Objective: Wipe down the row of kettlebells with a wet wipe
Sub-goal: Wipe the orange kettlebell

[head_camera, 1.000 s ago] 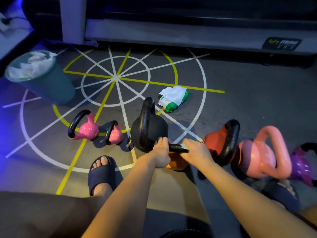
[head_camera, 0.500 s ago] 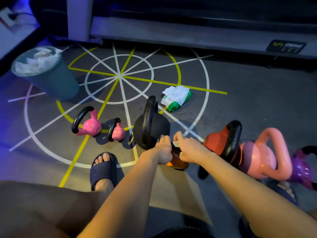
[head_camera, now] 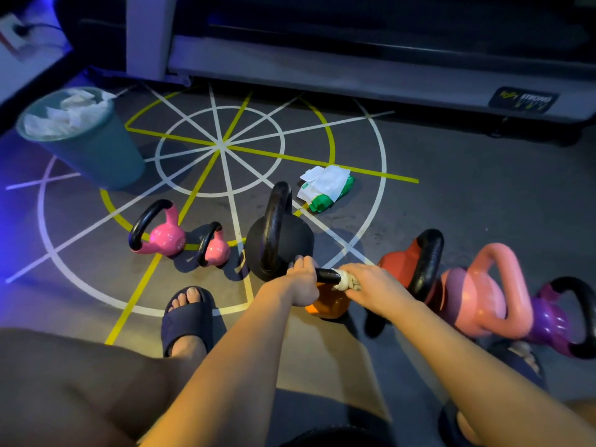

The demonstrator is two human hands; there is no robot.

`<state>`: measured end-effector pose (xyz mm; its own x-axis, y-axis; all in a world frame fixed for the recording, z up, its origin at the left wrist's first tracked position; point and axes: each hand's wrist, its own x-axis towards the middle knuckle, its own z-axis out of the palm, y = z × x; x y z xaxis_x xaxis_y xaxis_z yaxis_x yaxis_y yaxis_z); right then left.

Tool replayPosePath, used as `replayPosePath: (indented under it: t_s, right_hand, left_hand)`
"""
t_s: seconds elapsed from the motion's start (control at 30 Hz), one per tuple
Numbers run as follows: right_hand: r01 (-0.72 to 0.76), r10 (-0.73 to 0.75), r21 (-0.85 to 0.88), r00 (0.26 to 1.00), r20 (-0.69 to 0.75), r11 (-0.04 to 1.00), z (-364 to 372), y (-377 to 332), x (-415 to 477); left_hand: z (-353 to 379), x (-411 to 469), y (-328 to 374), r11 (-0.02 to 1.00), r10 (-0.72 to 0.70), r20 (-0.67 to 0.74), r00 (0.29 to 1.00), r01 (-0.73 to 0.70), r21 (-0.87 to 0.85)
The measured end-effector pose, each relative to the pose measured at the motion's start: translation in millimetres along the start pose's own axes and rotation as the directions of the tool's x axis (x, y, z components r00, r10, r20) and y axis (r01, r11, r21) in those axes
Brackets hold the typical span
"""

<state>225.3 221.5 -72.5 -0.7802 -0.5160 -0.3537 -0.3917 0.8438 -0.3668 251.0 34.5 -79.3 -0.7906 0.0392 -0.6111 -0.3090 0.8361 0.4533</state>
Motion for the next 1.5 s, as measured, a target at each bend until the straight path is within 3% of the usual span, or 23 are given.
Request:
replayPosePath:
  t_s: [0.2,0.4,0.5,0.57,0.7,0.87,1.07,1.17,1.3,1.43,1.5]
  right_hand:
    - [-0.239,0.237,-0.053,0.971,-0.034,0.970,15.9,-11.2,23.1]
    - [-0.165,0.144,-0.243,0.984,-0.104,0.956,20.8,-43.4,35.8]
    - [-0.140,0.105,-0.194,0.978,-0.178,0.971,21.0,-30.7,20.9]
    - [-0.189,0.156,-0.145,0.964,-0.217,0.971,20.7,-12.1,7.1]
    - [-0.262,0.256,-0.031,0.958,-0.129,0.965,17.5,-6.9,3.4]
    - [-0.107,0.107,-0.236,0.994,-0.015,0.966,15.1,-55.9,25.3]
    - [0.069,-0.034,-0.281,0.991,0.129,0.957,2.2,-38.3,24.1]
    - [0.161,-0.099,-0.270,0.968,0.229,0.949,-4.3,-37.8,20.6]
    - [0.162,-0.117,-0.164,0.960,0.255,0.973,-25.3,-17.9,10.6]
    - [0.148,-0.031,-0.409,0.960,0.279,0.900,-64.1,12.5,6.4]
    - [0.181,-0.020,-0.507,0.951,0.308,0.843,-73.2,23.8,4.2]
  left_hand:
    - [-0.1,5.4,0.1,1.000,-0.001,0.015,1.000,0.001,-0.006]
    - [4.4,0.9,-5.3,0.999,0.048,-0.027,0.998,-0.049,-0.009]
    - [5.7,-1.8,-6.1,0.997,0.070,-0.057,0.996,-0.071,-0.016]
    - [4.8,-3.3,-8.0,0.996,0.074,-0.060,0.995,-0.077,-0.041]
    - [7.9,-8.1,-13.5,0.995,0.041,-0.161,0.986,-0.054,-0.079]
    - [13.7,-15.1,-11.7,0.993,0.064,-0.251,0.966,-0.036,0.117]
    - [1.2,-31.2,-23.3,0.987,0.153,-0.150,0.977,-0.144,0.069]
    - [-9.2,-33.6,-28.3,0.924,0.282,-0.143,0.949,-0.228,0.308]
    - [-19.9,-34.9,-31.2,0.858,0.416,-0.203,0.886,-0.309,0.409]
    - [-21.3,-24.6,-17.9,0.773,0.572,-0.221,0.790,-0.430,0.466]
    - [-15.8,-13.9,0.2,0.755,0.584,-0.184,0.791,-0.446,0.481]
